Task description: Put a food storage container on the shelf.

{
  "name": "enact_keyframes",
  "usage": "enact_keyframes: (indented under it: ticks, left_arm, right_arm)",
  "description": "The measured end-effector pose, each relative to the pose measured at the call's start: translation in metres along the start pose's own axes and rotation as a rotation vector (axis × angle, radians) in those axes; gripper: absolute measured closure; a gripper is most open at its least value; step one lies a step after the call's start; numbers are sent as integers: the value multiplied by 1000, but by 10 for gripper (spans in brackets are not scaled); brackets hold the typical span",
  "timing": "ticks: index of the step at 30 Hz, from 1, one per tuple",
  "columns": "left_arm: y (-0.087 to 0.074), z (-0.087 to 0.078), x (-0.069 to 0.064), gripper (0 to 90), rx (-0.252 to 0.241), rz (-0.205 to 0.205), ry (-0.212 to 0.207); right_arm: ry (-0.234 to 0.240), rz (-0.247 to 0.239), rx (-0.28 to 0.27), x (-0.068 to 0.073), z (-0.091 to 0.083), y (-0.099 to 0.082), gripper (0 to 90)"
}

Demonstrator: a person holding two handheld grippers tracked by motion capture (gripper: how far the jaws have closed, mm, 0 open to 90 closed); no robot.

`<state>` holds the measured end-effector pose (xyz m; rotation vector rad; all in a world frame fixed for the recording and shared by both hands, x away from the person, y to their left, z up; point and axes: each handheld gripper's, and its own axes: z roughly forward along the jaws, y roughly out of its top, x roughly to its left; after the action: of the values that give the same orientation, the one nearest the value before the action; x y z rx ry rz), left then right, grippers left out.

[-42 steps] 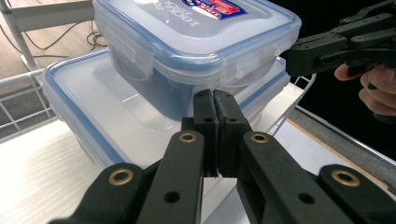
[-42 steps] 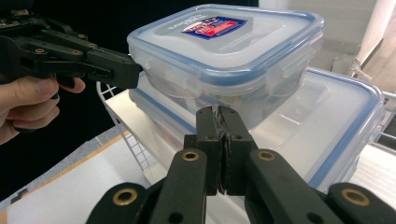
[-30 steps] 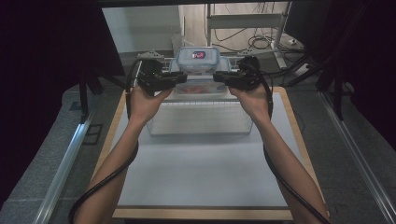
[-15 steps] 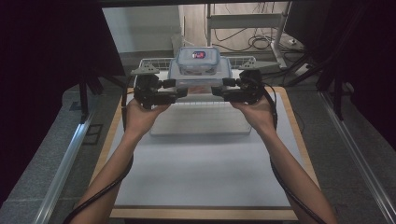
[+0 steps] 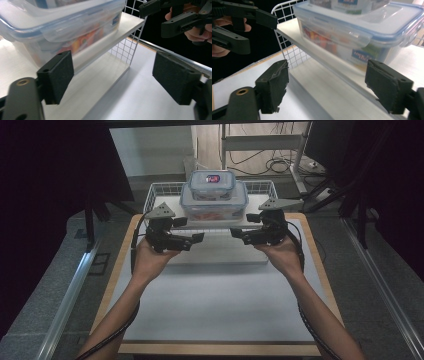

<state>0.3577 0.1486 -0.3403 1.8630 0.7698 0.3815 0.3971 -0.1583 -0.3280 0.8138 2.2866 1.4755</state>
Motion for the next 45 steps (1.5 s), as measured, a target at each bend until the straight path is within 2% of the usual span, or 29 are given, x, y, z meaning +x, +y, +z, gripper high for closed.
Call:
enact_keyframes:
  ticks: [12, 20, 27, 35, 39, 45]
  left_arm:
    - [-28, -6, -14, 94, 21, 12, -12]
    - [-54, -11, -24, 71, 30, 13, -5]
    - [-72, -13, -29, 69, 35, 10, 6]
    - [-89, -12, -36, 66, 45, 26, 25]
    - [-98, -10, -41, 64, 38, 22, 31]
    - [-113, -6, -45, 63, 53, 27, 31]
  right_arm:
    - [6, -21, 28, 16, -7, -20, 114]
    - [12, -64, 57, 32, -7, -35, 77]
    - [17, -82, 73, 41, -4, -50, 67]
    - [26, -73, 80, 46, -2, -66, 63]
    - [30, -69, 80, 48, -2, -75, 55]
    - [29, -64, 84, 50, -3, -90, 33]
